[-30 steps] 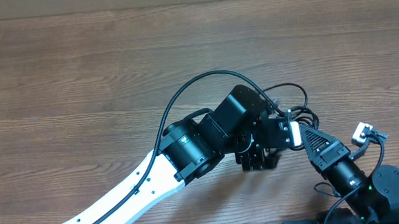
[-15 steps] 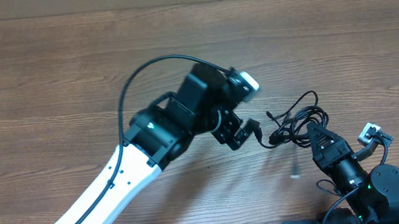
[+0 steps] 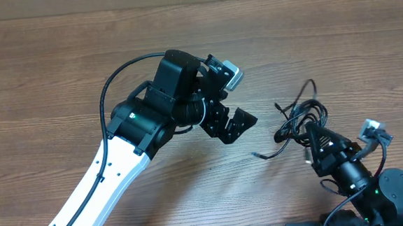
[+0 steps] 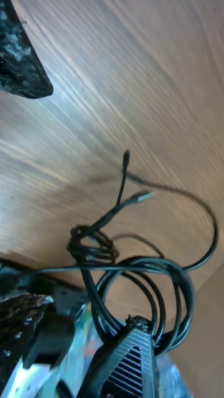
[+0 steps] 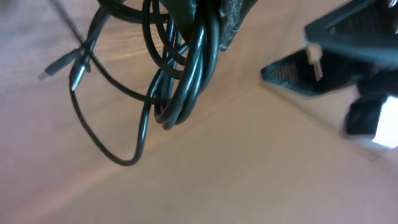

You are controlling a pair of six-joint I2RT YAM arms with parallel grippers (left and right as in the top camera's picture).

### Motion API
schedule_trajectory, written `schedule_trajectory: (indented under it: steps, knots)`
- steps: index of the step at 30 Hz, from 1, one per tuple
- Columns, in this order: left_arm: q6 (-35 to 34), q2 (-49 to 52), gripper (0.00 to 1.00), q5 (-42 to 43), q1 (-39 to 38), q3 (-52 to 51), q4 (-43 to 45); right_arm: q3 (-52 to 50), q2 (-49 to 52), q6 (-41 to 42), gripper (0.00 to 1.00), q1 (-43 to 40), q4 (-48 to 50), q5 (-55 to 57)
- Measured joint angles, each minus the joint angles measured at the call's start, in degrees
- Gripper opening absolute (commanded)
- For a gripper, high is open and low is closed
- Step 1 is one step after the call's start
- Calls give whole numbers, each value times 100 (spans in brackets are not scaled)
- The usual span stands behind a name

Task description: Untangle cables

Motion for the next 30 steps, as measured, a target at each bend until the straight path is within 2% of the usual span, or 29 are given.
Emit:
schedule_trajectory:
  steps: [6,8,11,14,21,23,25,30]
  knots:
    - [50,0,100,267,0,0,-101,0,0,-1200,4,0,199,-1088]
    - [273,0,97,442,0,0,-157,0,0,-1394,4,0,195,-1244]
    - [636,0,85,656,0,0,-273,0,0,-1755,4,0,197,-1556]
    - [1281,0,83,898,2,0,-468,0,0,-2070,4,2,208,-1891]
    - [2870,0,85,1714,0,0,-935,0,0,-2483,4,0,306,-2505]
    - [3123,0,87,1821,0,0,-1016,0,0,-2520,4,2,310,-2579]
    - [3357,0,93,1915,0,0,-1062,0,0,-2542,4,0,310,-2629]
    - [3576,0,95,2059,0,0,-1054,0,0,-2592,4,0,428,-2879]
